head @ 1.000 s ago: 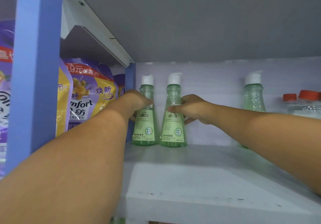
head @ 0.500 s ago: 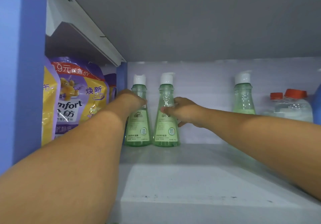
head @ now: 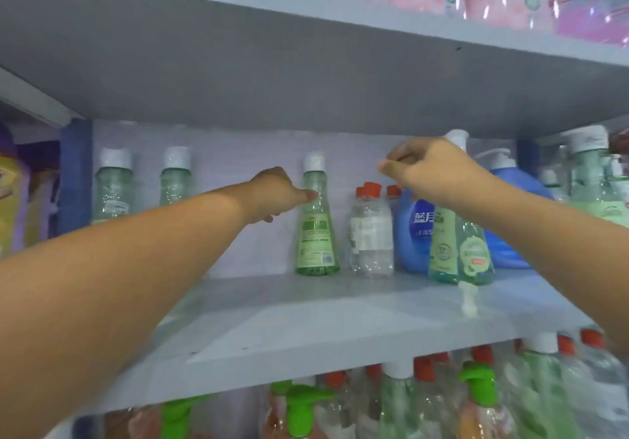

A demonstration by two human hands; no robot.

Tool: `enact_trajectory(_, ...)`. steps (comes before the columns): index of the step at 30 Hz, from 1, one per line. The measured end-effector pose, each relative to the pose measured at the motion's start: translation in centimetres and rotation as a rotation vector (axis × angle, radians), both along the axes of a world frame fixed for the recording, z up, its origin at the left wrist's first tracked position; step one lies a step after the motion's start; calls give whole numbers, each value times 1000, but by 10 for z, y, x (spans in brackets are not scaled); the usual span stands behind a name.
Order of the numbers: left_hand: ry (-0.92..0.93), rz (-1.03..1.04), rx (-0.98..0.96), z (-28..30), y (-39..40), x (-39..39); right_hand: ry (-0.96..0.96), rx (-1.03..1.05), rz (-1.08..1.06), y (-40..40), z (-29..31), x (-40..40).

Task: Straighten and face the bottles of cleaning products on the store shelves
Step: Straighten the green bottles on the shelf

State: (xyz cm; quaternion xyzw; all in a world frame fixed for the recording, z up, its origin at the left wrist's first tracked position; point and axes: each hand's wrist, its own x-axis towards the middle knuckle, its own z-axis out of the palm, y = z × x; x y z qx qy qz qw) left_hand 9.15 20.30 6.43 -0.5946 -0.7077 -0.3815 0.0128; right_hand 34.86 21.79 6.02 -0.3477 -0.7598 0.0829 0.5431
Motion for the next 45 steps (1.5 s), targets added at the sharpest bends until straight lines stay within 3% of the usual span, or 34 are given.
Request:
enact_trajectory(3,-106,-17,-81,1,29,33,130,196,-222,18,-12,68)
enact_trajectory(5,-162,15,-84,-1,45,43,130,91,-232,37,-21,91)
enact_trajectory(8,-180,80,-62,-7,60,48,-4,-190,-109,62,-32,99)
enact_trajectory(12,-215,19,-37,-8,49,37,13,-266,95,81,-33,99)
enact_trajectory(16,-244,-19,19,-10,-2,20,-115,-324,235,72,-21,92)
enact_trajectory(19,-254,19,102,-16,-45,4,-238,-321,317,54,-14,69)
enact_trajectory(29,-313,113,150,-21,-143,-57,-392,-360,536,15,-3,-52)
enact_trajectory(35,-353,22,158,-28,-173,-103,-462,-394,433,2,0,-116)
enact_trajectory(40,-250,380,235,-29,-170,-120,-506,-419,365,-9,8,-161)
enact_trajectory(45,-168,397,264,-34,-169,-123,-438,-361,291,-16,17,-198)
